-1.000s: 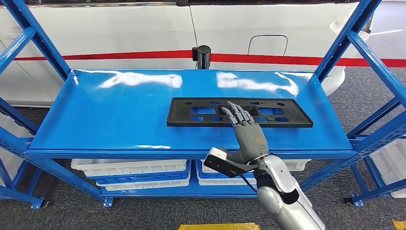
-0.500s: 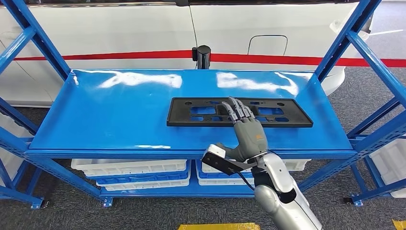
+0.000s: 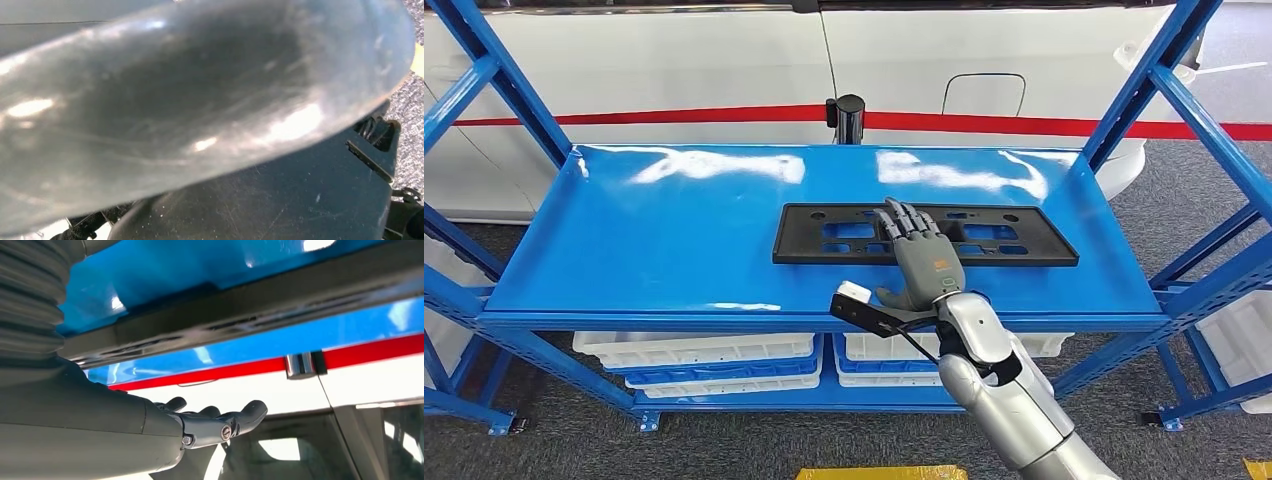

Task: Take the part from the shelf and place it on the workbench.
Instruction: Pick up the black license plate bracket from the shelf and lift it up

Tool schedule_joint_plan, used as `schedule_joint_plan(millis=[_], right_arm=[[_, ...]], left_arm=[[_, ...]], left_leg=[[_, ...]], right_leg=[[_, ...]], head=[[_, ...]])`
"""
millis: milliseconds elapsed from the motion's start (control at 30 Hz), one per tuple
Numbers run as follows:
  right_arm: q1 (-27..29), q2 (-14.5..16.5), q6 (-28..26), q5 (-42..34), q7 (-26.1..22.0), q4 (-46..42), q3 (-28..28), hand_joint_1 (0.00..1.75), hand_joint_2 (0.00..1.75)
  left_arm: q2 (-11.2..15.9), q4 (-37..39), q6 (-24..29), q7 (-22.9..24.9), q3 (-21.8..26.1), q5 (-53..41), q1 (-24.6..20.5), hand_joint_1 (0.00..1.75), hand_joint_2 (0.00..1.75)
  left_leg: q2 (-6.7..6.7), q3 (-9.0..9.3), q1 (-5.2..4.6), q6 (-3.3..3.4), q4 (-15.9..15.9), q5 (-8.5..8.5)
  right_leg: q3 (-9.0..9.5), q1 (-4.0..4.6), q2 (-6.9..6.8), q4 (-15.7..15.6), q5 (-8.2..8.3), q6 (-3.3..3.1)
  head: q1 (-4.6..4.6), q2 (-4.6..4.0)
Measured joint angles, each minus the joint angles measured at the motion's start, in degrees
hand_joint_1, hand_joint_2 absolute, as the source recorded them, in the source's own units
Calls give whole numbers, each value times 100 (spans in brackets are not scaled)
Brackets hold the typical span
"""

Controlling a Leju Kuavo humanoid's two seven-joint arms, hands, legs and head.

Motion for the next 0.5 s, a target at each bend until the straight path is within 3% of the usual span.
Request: schedule_joint_plan(millis=[500], right_arm=[[-509,87,109,397,349,826,243,0,175]], left_arm=[[11,-17,-83,-27,237,-125,11,0,0]], left_leg=[[-1,-1,0,0,0,1]], right_leg=[[0,0,-2,0,0,0]], head=[[1,0]])
